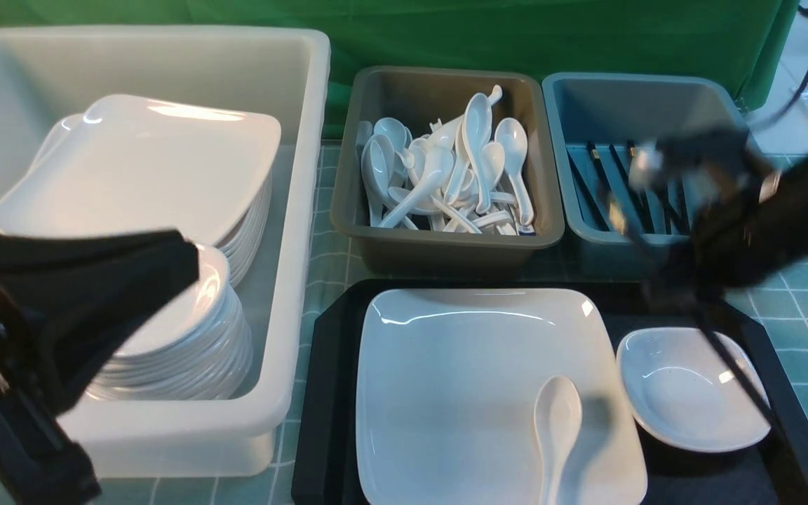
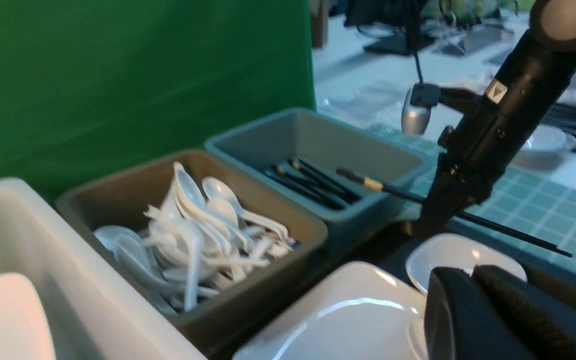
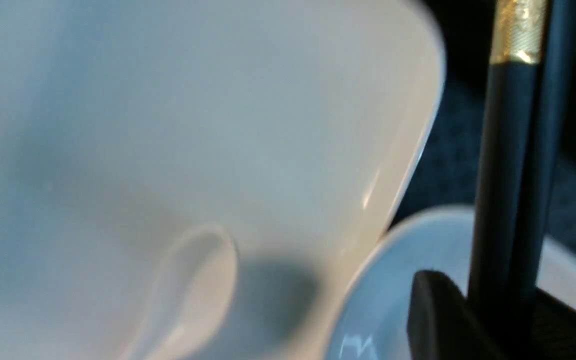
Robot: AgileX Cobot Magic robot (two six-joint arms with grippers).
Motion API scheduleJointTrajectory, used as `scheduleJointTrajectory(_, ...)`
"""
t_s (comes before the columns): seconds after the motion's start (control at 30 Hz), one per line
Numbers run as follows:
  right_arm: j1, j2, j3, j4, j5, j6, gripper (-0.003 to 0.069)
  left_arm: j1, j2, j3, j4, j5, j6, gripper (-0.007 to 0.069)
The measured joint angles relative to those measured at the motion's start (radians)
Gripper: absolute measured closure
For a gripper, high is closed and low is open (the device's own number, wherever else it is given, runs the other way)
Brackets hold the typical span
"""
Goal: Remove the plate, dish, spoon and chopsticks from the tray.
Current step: Use the right arm to put the chopsticks into the small storage box on the right
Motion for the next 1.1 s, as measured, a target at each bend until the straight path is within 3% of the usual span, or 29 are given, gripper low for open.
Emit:
scheduleJointTrajectory(0.37, -0.128, 0.398, -0.655, 0.03, -0.07, 0.219, 0.0534, 0.0, 0.0, 0.0, 0.024, -0.029, 0.0, 0.0604)
scheduleJointTrajectory(0.5, -0.142, 0.591, -0.889, 0.006, -0.059, 0.353, 0.0517, 0.0, 0.0, 0.0, 0.025, -0.029, 0.0, 0.0604)
scheduleJointTrajectory(0.63, -0.142, 0.639, -0.933, -0.035, 0.005, 0.397, 0.0365, 0.0, 0.0, 0.0, 0.025, -0.027, 0.0, 0.0604)
scheduleJointTrajectory(0.7, -0.141, 0.638, -0.94, -0.074, 0.062, 0.409, 0.0207, 0.0, 0.0, 0.0, 0.025, -0.019, 0.0, 0.0604)
scheduleJointTrajectory(0.8, -0.141, 0.608, -0.941, -0.1, 0.129, 0.4, 0.0157, 0.0, 0.0, 0.0, 0.025, -0.006, 0.0, 0.0604)
scheduleJointTrajectory(0.87, -0.141, 0.559, -0.941, -0.111, 0.216, 0.356, 0.019, 0.0, 0.0, 0.0, 0.025, 0.0, 0.0, 0.0604)
scheduleJointTrajectory(1.03, -0.141, 0.448, -0.947, -0.118, 0.463, 0.257, 0.043, 0.0, 0.0, 0.0, 0.025, 0.023, -0.001, 0.0604)
scheduleJointTrajectory(1.1, -0.135, 0.412, -0.931, -0.143, 0.474, 0.242, 0.0491, 0.0, 0.0, 0.0, 0.025, 0.031, 0.0, 0.0604)
